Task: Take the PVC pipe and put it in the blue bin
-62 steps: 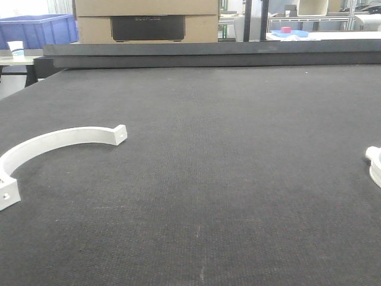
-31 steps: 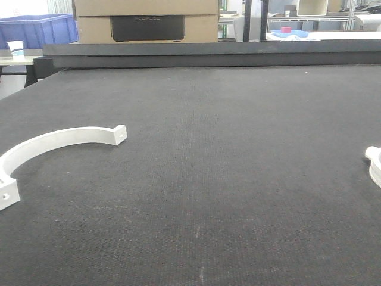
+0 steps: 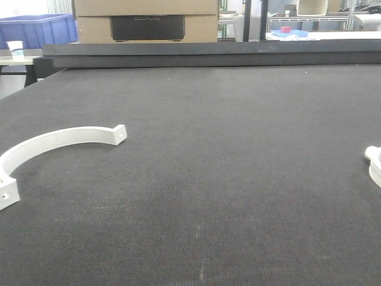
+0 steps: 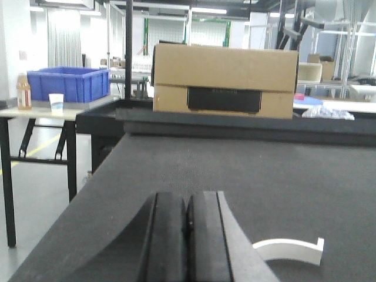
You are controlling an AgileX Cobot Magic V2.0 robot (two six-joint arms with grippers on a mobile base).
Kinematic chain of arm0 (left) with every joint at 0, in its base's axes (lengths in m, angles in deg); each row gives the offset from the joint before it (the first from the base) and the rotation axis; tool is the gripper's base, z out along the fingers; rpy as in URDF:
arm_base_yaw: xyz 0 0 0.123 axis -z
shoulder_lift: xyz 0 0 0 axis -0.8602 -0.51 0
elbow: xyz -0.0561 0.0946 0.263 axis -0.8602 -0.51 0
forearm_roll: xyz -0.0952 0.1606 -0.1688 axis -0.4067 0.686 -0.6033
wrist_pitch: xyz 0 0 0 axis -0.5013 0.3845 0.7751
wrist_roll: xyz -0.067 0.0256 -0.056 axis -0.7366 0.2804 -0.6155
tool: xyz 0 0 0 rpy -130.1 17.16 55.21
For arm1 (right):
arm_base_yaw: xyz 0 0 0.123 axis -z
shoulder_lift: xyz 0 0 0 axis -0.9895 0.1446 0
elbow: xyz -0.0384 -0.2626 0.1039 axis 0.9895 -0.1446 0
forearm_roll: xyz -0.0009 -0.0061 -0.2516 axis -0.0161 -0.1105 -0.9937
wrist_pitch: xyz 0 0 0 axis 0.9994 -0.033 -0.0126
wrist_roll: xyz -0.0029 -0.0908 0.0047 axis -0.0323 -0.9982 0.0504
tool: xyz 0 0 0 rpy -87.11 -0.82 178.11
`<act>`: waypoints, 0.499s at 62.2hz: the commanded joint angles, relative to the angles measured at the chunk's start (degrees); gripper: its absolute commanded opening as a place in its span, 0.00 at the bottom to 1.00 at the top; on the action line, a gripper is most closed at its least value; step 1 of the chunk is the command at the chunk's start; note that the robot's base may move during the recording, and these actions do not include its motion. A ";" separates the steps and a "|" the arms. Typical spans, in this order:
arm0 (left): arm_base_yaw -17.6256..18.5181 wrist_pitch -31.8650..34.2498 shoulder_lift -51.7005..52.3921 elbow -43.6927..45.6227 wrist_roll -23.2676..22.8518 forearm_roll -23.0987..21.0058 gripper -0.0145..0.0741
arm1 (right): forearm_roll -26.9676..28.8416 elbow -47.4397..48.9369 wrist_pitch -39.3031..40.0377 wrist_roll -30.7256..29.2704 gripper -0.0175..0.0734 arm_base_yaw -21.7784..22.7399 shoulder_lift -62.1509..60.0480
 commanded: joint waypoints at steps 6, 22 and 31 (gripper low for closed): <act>-0.13 8.46 0.27 0.23 0.00 0.16 0.04 | -0.39 -0.01 10.67 -1.51 0.01 0.21 -0.17; -0.13 8.01 0.27 3.73 0.00 0.16 0.04 | 0.43 5.15 8.37 -1.51 0.01 0.21 -0.17; -0.13 5.22 -0.19 8.62 0.00 0.16 0.04 | 0.43 10.57 8.27 -1.51 0.01 0.21 0.23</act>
